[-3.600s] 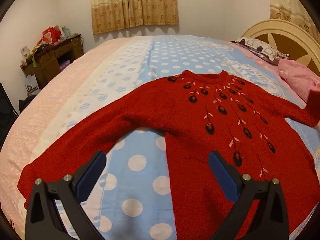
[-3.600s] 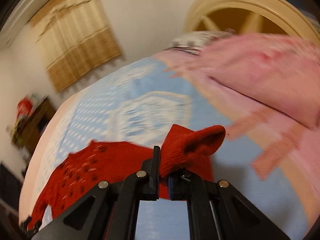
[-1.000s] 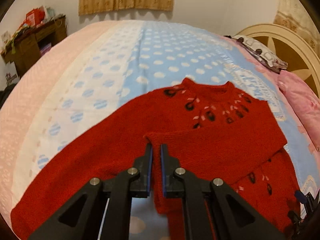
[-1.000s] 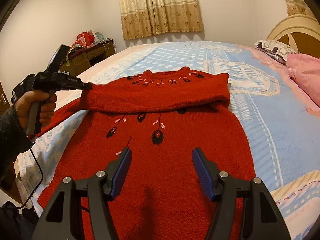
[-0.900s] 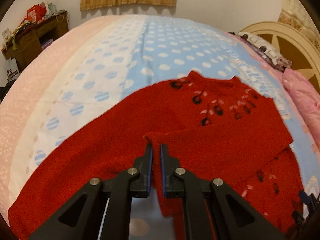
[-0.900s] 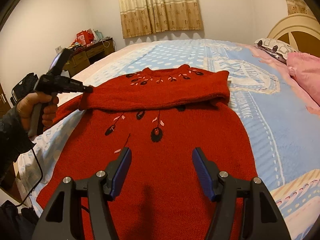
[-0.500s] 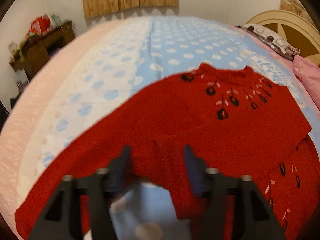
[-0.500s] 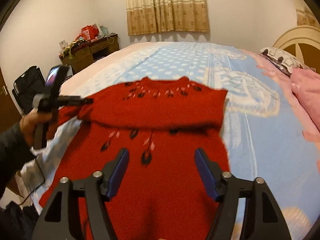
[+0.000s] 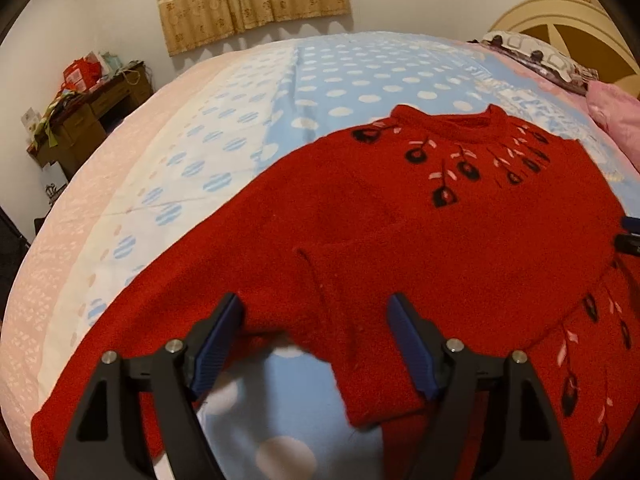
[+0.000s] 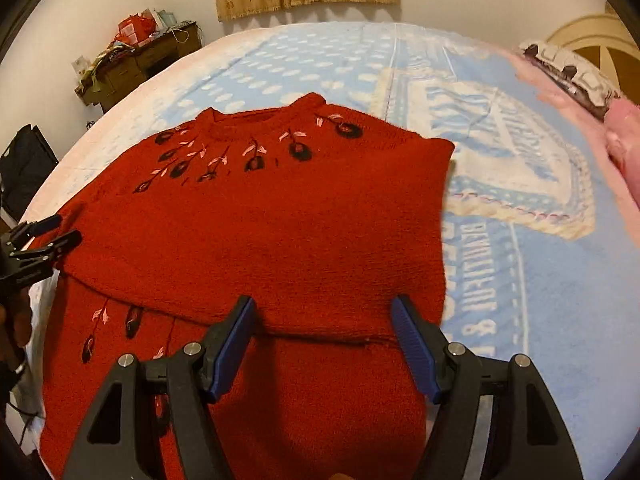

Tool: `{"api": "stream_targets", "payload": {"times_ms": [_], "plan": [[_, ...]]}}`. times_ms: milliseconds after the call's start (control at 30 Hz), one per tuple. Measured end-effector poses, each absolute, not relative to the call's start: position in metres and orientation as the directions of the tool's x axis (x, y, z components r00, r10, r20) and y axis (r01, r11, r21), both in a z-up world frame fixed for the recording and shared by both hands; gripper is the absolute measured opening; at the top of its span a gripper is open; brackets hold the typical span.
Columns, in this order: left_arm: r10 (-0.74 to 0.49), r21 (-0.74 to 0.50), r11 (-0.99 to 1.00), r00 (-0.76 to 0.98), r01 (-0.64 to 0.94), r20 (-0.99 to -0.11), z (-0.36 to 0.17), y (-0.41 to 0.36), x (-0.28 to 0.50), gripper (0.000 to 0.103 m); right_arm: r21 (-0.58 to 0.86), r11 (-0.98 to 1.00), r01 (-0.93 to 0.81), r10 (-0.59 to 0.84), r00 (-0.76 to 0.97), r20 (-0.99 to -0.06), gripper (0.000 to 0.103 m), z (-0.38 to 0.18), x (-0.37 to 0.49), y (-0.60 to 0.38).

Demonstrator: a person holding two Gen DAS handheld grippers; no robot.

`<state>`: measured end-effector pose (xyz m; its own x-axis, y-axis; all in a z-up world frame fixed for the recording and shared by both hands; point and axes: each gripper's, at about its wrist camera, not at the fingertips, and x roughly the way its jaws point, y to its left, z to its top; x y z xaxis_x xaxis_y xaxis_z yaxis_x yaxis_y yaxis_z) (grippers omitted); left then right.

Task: Fold small clothes
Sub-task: 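Move the left gripper to the other sleeve cuff and grasp it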

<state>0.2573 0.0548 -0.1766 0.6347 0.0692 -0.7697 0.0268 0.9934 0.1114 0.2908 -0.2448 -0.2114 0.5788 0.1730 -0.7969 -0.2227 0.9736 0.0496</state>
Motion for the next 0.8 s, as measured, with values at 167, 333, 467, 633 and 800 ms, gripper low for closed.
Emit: {"api": "stream_targets", "payload": {"times_ms": [167, 333, 467, 633, 800], "plan": [[0.091, 0.147, 0.989, 0.67, 0.027, -0.737, -0.161, 0.065, 0.234, 0.087, -0.043, 0.973, -0.227, 0.11, 0.619, -0.778, 0.07, -0.192, 0.273, -0.224], [0.161, 0.182, 0.982, 0.684, -0.041, -0.712, -0.153, 0.099, 0.207, 0.09, -0.031, 0.959, -0.281, 0.157, 0.621, -0.768, 0.07, -0.188, 0.263, -0.194], [0.238, 0.222, 0.969, 0.677, -0.112, -0.697, -0.15, 0.132, 0.186, 0.09, -0.008, 0.939, -0.343, 0.213, 0.602, -0.769, 0.07, -0.189, 0.25, -0.166], [0.3, 0.253, 0.953, 0.654, -0.167, -0.695, -0.153, 0.159, 0.172, 0.092, -0.016, 0.915, -0.402, 0.25, 0.598, -0.762, 0.07, -0.192, 0.24, -0.14], [0.294, 0.227, 0.956, 0.639, -0.187, -0.711, -0.16, 0.169, 0.176, 0.092, -0.01, 0.926, -0.378, 0.247, 0.626, -0.74, 0.07, -0.188, 0.266, -0.124]]}}
